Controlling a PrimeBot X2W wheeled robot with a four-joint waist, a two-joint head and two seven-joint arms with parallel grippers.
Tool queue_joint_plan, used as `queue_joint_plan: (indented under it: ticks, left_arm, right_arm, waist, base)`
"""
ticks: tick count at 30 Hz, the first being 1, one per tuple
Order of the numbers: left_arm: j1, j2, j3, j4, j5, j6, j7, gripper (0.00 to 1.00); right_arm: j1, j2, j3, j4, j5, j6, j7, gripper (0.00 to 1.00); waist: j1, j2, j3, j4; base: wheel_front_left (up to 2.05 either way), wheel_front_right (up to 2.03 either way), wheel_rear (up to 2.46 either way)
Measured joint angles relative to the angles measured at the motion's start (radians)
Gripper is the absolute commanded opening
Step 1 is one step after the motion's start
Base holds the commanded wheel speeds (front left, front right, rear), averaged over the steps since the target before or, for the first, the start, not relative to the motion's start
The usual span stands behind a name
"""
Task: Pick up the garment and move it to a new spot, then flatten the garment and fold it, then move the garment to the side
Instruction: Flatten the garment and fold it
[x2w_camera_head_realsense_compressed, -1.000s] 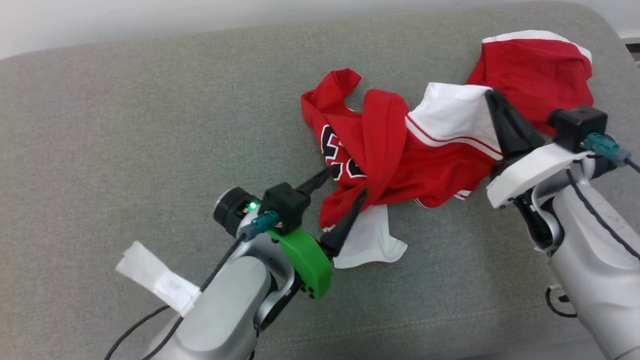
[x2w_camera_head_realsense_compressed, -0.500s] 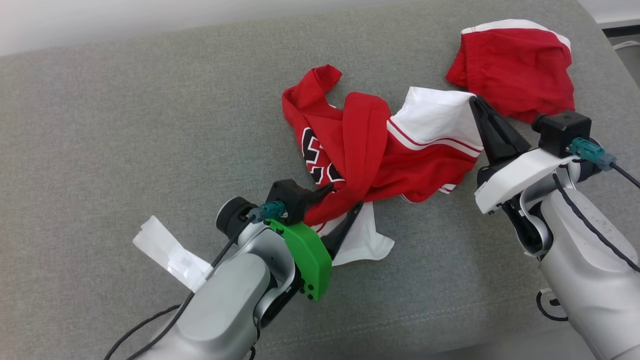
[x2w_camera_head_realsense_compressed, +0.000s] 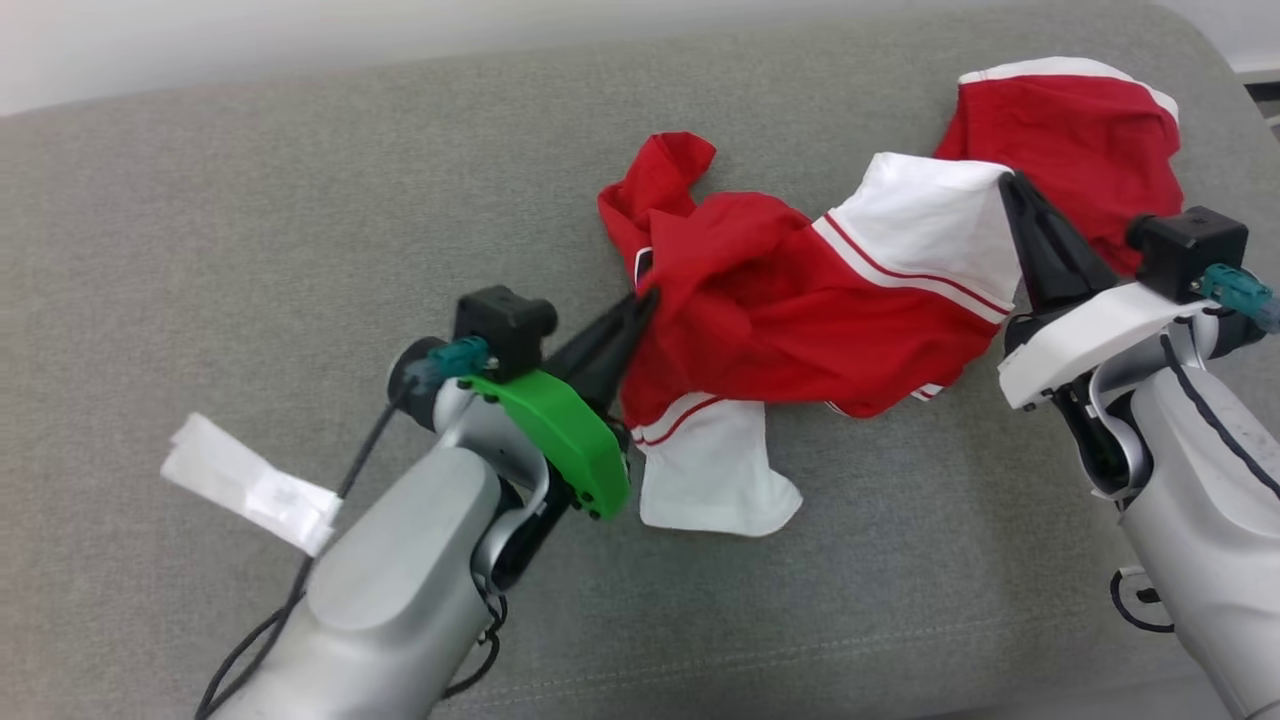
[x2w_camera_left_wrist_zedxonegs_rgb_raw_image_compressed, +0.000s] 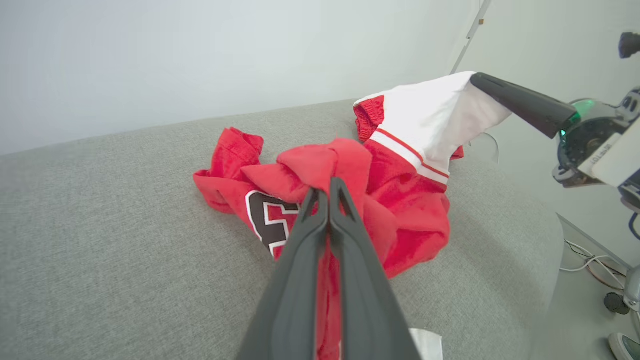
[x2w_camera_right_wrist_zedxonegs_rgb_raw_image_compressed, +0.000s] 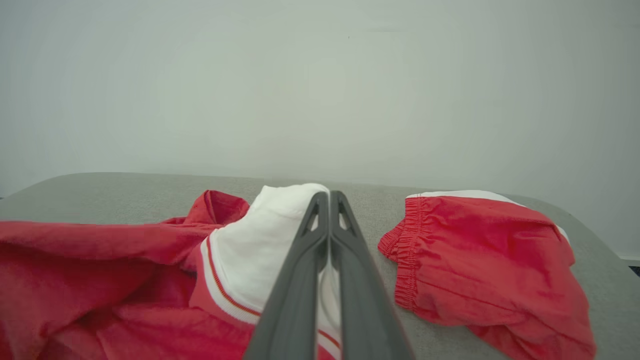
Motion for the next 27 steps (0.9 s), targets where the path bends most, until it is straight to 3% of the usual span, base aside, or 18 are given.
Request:
queue_joint_plan:
  ticks: [5, 13, 24, 27]
  left_arm:
    - [-0.008, 0.011, 0.085, -0.001, -0.014, 0.017, -0.05, 0.0]
    - [0.032, 0.091, 0.228, 0.044, -0.079, 0.11, -0.083, 0.0]
    - [0.147, 0.106, 0.289, 0.157, -0.131, 0.198, -0.084, 0.0]
    - [0.152, 0.108, 0.285, 0.16, -0.131, 0.195, -0.088, 0.0]
  right_arm:
    - [0.01, -0.017, -0.021, -0.003, 0.0, -0.001, 0.0, 0.0]
    - [0.014, -0.018, -0.027, -0.006, 0.0, 0.0, 0.0, 0.0]
    - [0.015, -0.007, -0.036, 0.024, 0.012, 0.0, 0.0, 0.0]
    - [0.019, -0.007, -0.035, 0.043, 0.018, 0.0, 0.0, 0.0]
  waist:
    - [0.0, 0.0, -0.009, 0.032]
    - [0.0, 0.0, -0.009, 0.076]
    - [0.0, 0.0, 0.017, 0.099]
    - [0.0, 0.0, 0.017, 0.097]
  base:
    - [0.0, 0.0, 0.0]
    - [0.0, 0.0, 0.0]
    - [0.0, 0.0, 0.0]
    - [0.0, 0.0, 0.0]
